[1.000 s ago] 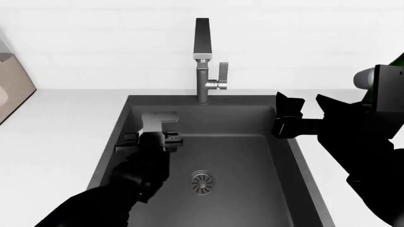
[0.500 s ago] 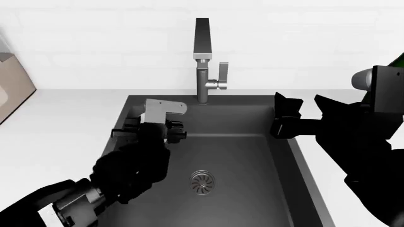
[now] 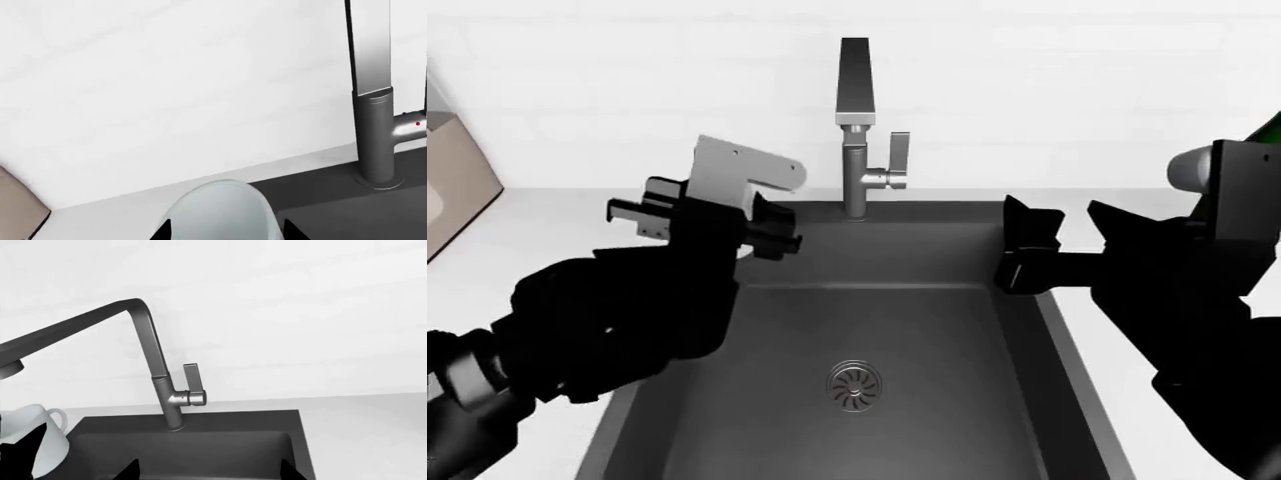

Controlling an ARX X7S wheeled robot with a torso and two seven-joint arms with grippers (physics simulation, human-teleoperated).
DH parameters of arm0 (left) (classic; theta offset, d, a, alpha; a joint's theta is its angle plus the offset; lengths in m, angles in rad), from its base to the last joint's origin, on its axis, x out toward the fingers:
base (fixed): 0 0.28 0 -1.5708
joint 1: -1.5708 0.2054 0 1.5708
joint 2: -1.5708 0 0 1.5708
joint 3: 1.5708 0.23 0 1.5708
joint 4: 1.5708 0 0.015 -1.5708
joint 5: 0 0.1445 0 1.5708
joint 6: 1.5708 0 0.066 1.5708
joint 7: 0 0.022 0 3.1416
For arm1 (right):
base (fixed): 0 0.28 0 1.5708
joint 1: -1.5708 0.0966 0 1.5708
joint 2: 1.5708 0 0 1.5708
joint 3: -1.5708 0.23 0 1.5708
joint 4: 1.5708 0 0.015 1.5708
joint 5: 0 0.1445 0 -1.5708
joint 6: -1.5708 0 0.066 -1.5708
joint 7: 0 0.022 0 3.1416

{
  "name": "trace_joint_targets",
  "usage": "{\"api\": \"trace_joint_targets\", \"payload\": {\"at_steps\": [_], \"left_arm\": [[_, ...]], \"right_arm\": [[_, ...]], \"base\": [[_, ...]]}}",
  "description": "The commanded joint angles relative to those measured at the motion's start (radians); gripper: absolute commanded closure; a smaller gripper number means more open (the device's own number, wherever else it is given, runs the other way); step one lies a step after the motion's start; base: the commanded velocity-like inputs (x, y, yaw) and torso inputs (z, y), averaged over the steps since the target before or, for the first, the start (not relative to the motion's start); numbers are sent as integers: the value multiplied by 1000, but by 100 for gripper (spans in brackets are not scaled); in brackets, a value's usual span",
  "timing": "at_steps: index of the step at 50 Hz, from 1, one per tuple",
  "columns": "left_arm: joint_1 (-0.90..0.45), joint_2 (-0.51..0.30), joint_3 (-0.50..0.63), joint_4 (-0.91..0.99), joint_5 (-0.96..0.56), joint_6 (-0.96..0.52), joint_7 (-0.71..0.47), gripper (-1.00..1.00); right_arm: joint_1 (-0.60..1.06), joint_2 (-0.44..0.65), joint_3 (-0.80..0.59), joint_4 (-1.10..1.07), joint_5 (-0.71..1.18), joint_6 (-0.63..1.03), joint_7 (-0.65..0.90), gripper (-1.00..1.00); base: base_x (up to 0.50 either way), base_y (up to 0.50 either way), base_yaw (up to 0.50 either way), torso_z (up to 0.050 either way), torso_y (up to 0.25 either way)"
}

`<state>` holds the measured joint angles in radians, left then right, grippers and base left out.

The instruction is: Pick the cup and bowl from the sink and place them on the counter for drying.

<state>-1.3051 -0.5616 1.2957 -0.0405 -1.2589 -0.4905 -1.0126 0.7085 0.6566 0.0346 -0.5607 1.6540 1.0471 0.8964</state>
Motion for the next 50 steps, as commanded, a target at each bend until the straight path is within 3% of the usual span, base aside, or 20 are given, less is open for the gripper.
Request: {"api": "trace_joint_targets", "payload": {"at_steps": [1, 24, 34, 50], "left_arm": [[-111, -130, -18, 111, -56, -102, -16, 100], [-54, -353, 8, 50, -72, -148, 26, 100], [22, -345, 10, -60, -97, -103, 73, 100], [104, -356, 21, -85, -91, -46, 103, 100]], "right_arm": [[-5, -1, -5, 0, -4, -5, -7, -100], [-14, -17, -28, 2, -17, -15, -21, -100], [-24, -6, -23, -8, -4, -19, -13, -100], [-20, -1, -34, -13, 10, -20, 3, -100]], "base": [[0, 0, 0, 0, 0], [0, 0, 0, 0, 0], [0, 0, 0, 0, 0], [0, 0, 0, 0, 0]]}}
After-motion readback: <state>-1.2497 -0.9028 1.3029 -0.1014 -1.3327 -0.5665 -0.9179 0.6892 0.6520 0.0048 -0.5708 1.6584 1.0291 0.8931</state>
